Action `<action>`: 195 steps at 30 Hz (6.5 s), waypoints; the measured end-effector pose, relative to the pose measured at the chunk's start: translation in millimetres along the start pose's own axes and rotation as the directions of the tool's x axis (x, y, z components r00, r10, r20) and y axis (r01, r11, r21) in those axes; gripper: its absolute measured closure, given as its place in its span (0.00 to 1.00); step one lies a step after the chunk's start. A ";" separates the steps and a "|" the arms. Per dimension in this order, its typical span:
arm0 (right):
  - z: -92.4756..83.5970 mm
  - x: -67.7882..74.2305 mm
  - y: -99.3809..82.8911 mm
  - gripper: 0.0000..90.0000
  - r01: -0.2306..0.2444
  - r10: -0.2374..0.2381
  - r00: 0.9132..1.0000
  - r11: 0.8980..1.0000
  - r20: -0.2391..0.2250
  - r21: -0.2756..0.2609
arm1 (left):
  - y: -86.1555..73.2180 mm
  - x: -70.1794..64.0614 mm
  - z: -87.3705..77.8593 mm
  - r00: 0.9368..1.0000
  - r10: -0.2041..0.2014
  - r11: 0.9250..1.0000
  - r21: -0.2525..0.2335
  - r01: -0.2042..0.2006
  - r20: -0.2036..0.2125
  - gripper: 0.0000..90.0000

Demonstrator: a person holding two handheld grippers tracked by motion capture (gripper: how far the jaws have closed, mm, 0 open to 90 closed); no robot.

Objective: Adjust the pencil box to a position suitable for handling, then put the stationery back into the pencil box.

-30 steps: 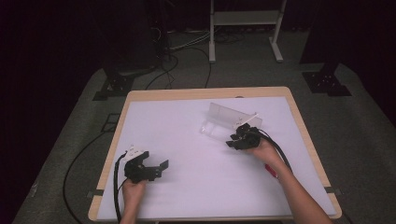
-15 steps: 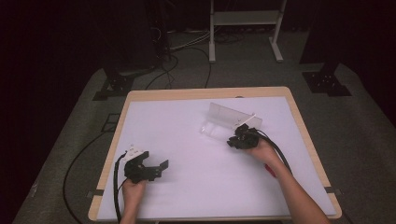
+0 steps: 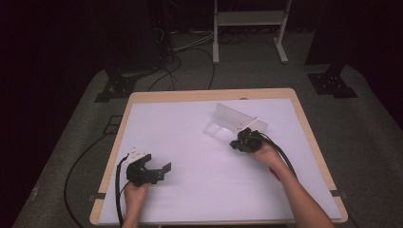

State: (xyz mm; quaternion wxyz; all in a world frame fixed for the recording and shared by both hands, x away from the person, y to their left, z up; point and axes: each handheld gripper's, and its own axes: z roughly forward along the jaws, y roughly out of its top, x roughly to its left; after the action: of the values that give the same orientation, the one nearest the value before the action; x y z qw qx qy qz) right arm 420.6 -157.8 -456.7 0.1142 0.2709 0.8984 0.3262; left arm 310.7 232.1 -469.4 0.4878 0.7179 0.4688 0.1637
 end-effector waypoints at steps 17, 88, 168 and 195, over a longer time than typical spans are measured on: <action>-30.8 12.9 7.6 0.96 0.066 -0.063 0.998 0.994 0.028 -0.083 | 0.0 -0.2 0.3 1.000 -0.001 1.000 0.000 0.001 -0.002 0.00; -31.4 89.8 -35.9 0.94 0.032 -0.073 0.963 0.987 -0.261 -0.156 | -0.3 -0.2 0.6 1.000 0.005 1.000 0.005 -0.005 -0.003 0.00; -124.4 45.5 -129.8 0.46 -0.203 0.201 0.979 0.960 -0.028 -0.193 | -0.5 -2.0 0.7 1.000 0.014 1.000 0.006 -0.014 -0.005 0.00; -128.3 45.7 -166.5 0.52 -0.257 0.266 0.963 0.953 0.039 -0.163 | -0.5 -2.1 1.0 1.000 0.020 1.000 0.011 -0.020 -0.007 0.00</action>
State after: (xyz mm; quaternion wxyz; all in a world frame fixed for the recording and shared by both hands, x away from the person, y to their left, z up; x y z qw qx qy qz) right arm 265.2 -306.1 -468.1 0.1181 0.3873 0.8224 0.3995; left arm 310.1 229.8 -469.9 0.4806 0.7247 0.4642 0.1683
